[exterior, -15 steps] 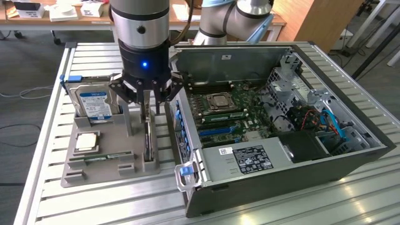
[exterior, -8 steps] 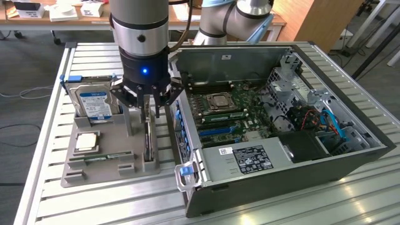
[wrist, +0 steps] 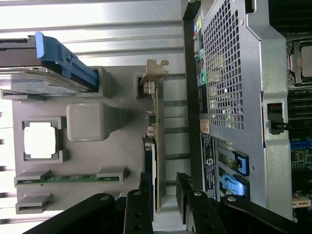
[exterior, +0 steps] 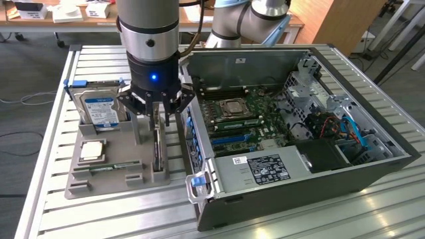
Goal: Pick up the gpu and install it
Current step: 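Pick up the gpu and move the gpu toward the slot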
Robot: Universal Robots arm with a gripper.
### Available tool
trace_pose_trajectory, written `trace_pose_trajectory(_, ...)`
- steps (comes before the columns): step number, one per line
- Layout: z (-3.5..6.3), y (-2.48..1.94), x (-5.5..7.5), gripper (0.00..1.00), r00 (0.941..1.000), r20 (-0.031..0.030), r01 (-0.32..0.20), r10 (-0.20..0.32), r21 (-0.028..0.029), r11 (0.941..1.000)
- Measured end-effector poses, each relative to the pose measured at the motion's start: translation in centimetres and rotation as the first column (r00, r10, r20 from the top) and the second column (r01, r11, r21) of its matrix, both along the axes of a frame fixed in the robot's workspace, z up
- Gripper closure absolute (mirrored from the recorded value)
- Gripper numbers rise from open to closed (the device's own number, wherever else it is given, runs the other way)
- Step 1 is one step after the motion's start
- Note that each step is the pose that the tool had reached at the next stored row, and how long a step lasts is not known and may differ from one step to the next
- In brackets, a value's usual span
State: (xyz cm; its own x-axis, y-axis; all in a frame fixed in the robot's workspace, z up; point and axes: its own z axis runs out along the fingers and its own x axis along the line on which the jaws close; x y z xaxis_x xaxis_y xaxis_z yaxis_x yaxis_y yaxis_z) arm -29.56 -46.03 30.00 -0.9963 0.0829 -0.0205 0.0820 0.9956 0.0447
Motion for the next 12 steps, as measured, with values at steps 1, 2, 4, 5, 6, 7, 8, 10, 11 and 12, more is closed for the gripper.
trace_pose_trajectory(1,0.0,0.0,0.0,0.64,1.0,0.0,0.0,0.0,0.0,1.0)
trace_pose_trajectory(2,0.0,0.0,0.0,0.64,1.0,0.0,0.0,0.0,0.0,1.0)
trace_pose_trajectory(4,0.0,0.0,0.0,0.64,1.0,0.0,0.0,0.0,0.0,1.0)
trace_pose_trajectory(5,0.0,0.0,0.0,0.64,1.0,0.0001,0.0,0.0,0.0,1.0)
trace_pose_trajectory(6,-0.03,0.01,-0.06,0.64,1.0,0.0003,0.0,0.0,0.0003,1.0)
trace_pose_trajectory(7,-0.05,0.01,-0.16,0.64,1.0,0.0003,0.0,0.0,0.0004,1.0)
trace_pose_trajectory(8,-0.06,0.0,-0.28,0.64,1.0,0.0001,0.0,0.0,0.0001,1.0)
trace_pose_trajectory(10,-0.07,0.0,-0.46,0.64,1.0,0.0001,0.0,0.0,0.0001,1.0)
trace_pose_trajectory(11,-0.07,0.0,-0.46,0.64,1.0,0.0001,0.0,0.0,0.0001,1.0)
trace_pose_trajectory(12,-0.08,0.0,-0.46,0.64,1.0,0.0001,0.0,0.0,0.0001,1.0)
